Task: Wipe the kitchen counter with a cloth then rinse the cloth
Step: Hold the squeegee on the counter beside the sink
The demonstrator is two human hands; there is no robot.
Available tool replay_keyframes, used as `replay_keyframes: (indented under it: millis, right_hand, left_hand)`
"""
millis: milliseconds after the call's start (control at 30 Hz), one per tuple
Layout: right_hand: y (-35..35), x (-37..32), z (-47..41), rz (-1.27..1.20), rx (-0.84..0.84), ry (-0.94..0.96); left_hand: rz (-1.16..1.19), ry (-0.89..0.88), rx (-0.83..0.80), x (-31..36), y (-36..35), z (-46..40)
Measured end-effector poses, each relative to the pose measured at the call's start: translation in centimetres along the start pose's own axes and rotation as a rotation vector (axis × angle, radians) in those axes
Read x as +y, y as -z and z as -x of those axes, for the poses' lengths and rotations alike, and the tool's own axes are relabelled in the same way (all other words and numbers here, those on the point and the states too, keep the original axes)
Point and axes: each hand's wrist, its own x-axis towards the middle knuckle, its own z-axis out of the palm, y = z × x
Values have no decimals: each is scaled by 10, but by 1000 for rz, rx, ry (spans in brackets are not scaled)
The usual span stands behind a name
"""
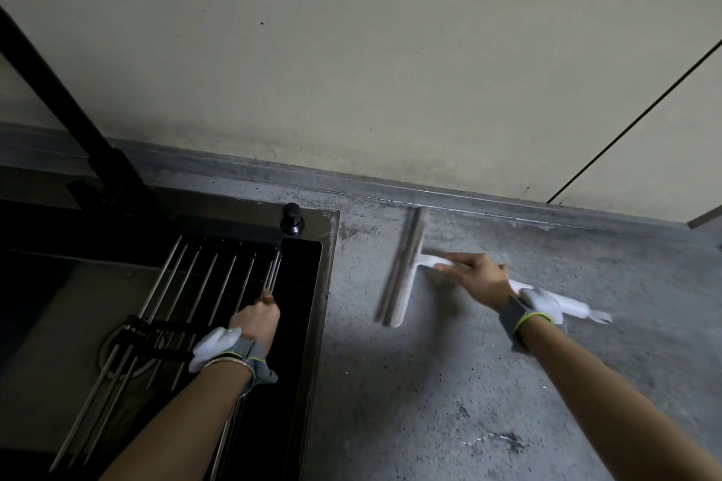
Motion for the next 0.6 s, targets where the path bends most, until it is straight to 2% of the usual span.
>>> replay_keyframes:
  millis: [100, 267, 600]
  right_hand:
    - [12, 17, -4, 33, 70, 5]
    - [3, 19, -15, 51, 33, -3]
    - [-58, -61, -27, 219, -73, 188]
  left_hand:
    - [13, 7, -9, 1, 2, 1]
    - [12, 21, -2, 4, 4, 4]
    - [-59, 14, 33, 3, -1, 1]
